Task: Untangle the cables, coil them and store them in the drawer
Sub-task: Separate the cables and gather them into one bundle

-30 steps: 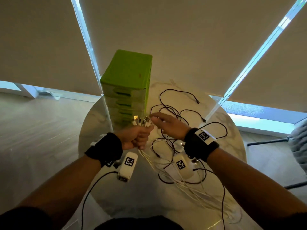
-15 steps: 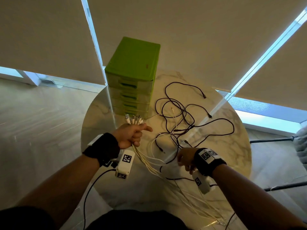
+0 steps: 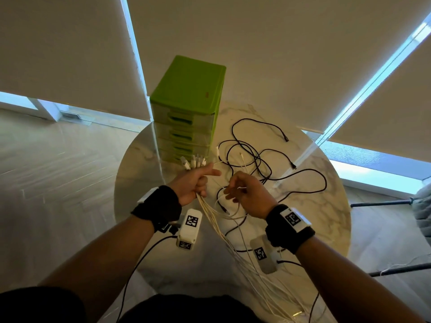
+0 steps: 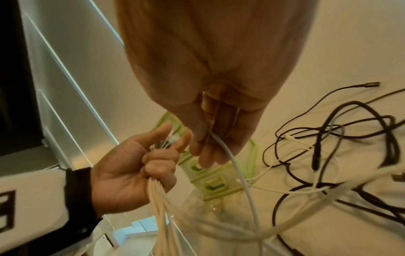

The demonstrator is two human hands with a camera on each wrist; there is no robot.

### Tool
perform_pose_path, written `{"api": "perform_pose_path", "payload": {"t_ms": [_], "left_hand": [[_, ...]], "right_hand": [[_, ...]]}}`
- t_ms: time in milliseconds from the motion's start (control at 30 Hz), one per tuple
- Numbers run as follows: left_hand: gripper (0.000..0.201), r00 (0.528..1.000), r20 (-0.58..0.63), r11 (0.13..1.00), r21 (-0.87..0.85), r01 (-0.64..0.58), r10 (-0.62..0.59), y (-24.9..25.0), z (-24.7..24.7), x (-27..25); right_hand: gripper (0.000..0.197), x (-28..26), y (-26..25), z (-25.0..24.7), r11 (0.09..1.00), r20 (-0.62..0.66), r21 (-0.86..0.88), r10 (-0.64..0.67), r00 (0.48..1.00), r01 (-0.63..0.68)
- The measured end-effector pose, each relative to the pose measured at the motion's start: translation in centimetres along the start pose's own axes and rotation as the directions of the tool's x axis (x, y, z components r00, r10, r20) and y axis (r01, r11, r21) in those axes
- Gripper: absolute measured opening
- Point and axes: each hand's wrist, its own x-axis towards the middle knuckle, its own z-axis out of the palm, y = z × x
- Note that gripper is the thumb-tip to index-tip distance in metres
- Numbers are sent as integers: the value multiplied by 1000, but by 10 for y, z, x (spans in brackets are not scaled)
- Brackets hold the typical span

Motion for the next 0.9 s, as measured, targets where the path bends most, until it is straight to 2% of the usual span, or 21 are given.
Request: {"api": "perform_pose_path", "payload": {"t_ms": [67, 167, 200, 300, 367, 433, 500, 567, 667, 800, 900], "left_hand": [[33, 999, 12, 999, -8, -32, 32, 2, 7, -2], [23, 995, -9, 994, 50, -97, 98, 2, 13, -4], [21, 993, -15, 991, 73, -112, 113, 1, 14, -6], [21, 992, -13, 986, 111, -124, 126, 0, 19, -10], [15, 994, 4, 986, 123, -108, 109, 1, 22, -12], [9, 996, 15, 985, 146, -93, 92, 2, 28, -12], [22, 995, -12, 980, 177, -94, 98, 4, 34, -11], [26, 992, -29, 975, 187, -117, 124, 8, 41, -12], [28, 987, -20, 975, 161, -153, 158, 16, 45, -13], [22, 982, 15, 971, 148, -187, 187, 26, 56, -10], [23, 981, 21, 972, 131, -194, 193, 38, 69, -9]], "right_hand": [[20, -3, -4, 2, 999, 76, -44, -22, 997, 25], [22, -6, -4, 1, 997, 169, -76, -18, 985, 32], [18, -5, -3, 0, 997, 170, -70, -9, 985, 21], [5, -1, -4, -7, 1000, -9, 24, 1, 1000, -1], [16, 1, -15, -9, 995, -93, 97, -24, 995, 33], [22, 2, -29, -8, 989, -121, 109, -90, 989, 103], [16, 5, -38, -6, 988, -174, 80, -118, 978, 134], [11, 9, -44, -7, 990, -231, 51, -117, 966, 132], [14, 11, -52, -12, 983, -271, 67, -148, 951, 172], [18, 8, -66, -22, 932, -231, 307, -124, 965, 193], [18, 5, -75, -33, 899, -234, 376, -142, 962, 224]]}}
